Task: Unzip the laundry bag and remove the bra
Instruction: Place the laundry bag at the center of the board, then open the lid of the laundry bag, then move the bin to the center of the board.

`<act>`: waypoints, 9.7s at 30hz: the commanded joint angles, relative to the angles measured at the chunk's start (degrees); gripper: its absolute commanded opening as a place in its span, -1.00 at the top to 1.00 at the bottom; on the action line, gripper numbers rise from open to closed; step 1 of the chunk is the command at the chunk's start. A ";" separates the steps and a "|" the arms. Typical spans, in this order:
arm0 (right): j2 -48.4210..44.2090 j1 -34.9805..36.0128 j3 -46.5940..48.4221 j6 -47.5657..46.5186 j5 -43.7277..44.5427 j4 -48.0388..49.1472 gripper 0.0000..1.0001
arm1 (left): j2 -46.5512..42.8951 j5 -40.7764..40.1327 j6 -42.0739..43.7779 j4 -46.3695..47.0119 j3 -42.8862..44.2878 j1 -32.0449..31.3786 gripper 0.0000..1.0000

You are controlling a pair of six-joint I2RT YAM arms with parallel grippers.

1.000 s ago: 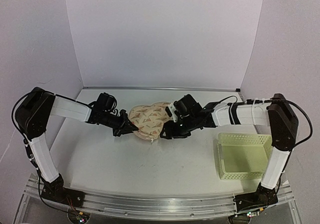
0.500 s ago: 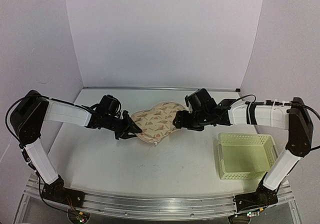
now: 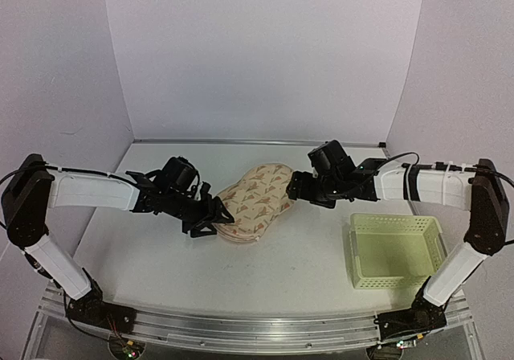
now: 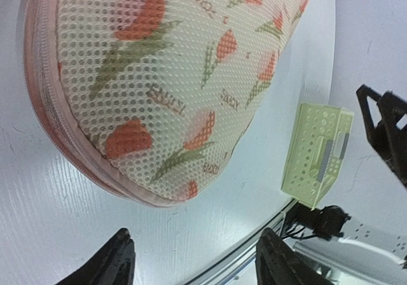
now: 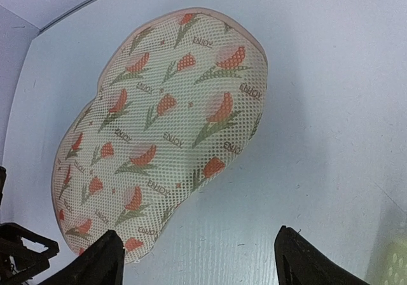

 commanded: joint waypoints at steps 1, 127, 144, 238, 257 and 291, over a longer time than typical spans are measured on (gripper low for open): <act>-3.52 -0.66 -0.15 1.28 2.08 1.14 -0.67 | -2.91 -3.47 7.21 -8.29 5.78 -1.54 -0.41; -15.00 -6.48 -5.05 17.52 13.95 -31.22 -0.97 | 16.83 -1.07 28.83 -25.46 44.42 -0.35 0.93; -15.16 -6.57 -7.80 21.19 13.93 -30.04 -0.96 | 27.63 5.31 27.13 -22.44 52.97 -6.67 0.22; -1.75 -25.00 -9.35 42.91 3.48 -14.03 1.00 | 3.86 -7.24 37.19 -22.98 32.39 6.20 -0.54; 6.74 -18.68 -0.75 15.32 -15.35 -10.03 1.00 | 0.19 -11.11 36.41 -23.58 29.14 8.96 -0.54; 10.15 -10.47 16.45 -30.96 -14.13 -27.20 0.25 | 4.05 -16.31 33.55 -23.92 26.69 10.46 -0.54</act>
